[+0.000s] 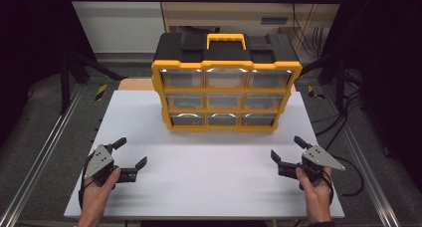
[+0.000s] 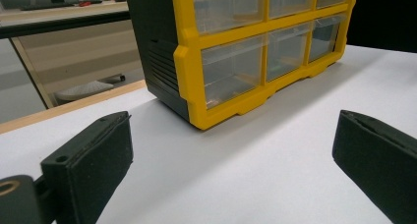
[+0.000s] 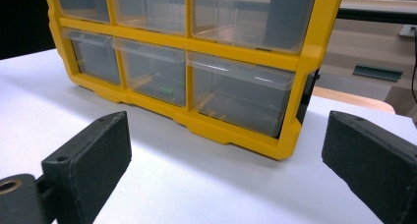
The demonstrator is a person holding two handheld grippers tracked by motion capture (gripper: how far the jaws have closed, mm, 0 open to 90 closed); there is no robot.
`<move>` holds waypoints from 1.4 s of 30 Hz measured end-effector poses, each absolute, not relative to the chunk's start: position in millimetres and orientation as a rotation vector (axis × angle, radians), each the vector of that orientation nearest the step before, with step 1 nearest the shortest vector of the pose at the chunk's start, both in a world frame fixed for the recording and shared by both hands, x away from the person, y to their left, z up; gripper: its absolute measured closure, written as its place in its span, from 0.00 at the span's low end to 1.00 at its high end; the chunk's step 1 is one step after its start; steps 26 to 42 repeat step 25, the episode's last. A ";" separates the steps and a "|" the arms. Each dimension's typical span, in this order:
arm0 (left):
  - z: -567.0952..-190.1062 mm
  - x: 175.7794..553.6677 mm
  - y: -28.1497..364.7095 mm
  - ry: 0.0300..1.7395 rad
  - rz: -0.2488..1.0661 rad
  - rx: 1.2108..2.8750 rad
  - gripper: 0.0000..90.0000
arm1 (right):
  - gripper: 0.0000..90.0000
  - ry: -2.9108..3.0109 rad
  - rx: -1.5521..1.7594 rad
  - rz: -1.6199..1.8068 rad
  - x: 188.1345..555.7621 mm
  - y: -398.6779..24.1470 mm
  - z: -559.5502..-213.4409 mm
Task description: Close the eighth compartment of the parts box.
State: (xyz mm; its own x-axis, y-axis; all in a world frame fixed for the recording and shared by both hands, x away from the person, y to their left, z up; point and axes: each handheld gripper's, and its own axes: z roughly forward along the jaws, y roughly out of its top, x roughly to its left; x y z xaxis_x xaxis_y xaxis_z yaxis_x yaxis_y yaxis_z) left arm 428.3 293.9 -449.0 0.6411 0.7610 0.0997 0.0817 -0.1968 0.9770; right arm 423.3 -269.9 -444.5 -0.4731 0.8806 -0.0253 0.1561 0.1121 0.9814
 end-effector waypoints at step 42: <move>-452.0 425.8 296.6 0.751 0.719 1.612 0.01 | 0.04 1.812 0.954 1.450 430.5 -247.9 -460.4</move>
